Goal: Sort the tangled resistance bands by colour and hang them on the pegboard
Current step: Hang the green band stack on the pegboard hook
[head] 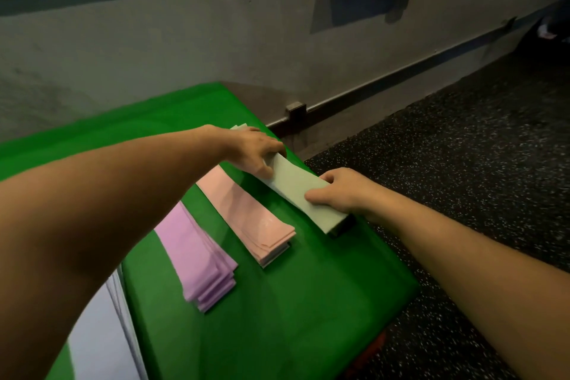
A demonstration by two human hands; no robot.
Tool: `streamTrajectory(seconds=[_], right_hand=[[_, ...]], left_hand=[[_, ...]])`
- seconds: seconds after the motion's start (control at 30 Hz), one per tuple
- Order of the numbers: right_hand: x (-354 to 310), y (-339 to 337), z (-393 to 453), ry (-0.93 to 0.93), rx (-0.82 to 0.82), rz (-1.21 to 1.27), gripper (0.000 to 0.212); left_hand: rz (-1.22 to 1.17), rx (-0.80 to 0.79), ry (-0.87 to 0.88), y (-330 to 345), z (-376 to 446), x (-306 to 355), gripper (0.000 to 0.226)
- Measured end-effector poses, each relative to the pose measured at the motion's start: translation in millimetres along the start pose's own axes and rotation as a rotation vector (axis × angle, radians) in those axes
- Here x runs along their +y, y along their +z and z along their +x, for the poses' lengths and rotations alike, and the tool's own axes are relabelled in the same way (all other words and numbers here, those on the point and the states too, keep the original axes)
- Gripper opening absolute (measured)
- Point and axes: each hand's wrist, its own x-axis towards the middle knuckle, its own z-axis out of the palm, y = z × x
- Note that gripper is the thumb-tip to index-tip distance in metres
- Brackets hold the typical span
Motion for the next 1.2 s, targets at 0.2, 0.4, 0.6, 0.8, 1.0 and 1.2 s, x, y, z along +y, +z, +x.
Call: streamTrajectory(seconds=[0.2, 0.4, 0.6, 0.8, 1.0, 1.2], right_hand=[[-6.8, -11.5, -12.8, -0.097, 0.085, -0.054, 0.023], [-41.5, -36.1, -53.8, -0.253, 0.186, -0.096, 0.038], [-97.2, -39.9, -115.2, -0.422, 0.222, -0.152, 0.034], [-146.6, 7.0, -173.1, -0.521, 0.158, -0.252, 0.038], [-179.1, 96.2, -218.7, -0.622, -0.004, -0.356, 0.038], [-196.5, 206.5, -237.4, -0.726, -0.256, -0.516, 0.037]], left_hand=[[-0.048, 0.084, 0.017, -12.3, -16.7, -7.5, 0.047], [-0.115, 0.328, 0.055, -40.0, -73.2, -12.4, 0.035], [-0.017, 0.51, -0.024, -65.9, -183.5, -3.6, 0.032], [-0.112, 0.434, -0.14, -37.5, -318.7, 6.9, 0.037], [-0.162, 0.373, -0.259, 44.6, -445.2, 27.3, 0.04], [-0.258, 0.274, -0.445, 157.0, -534.8, 47.4, 0.042]])
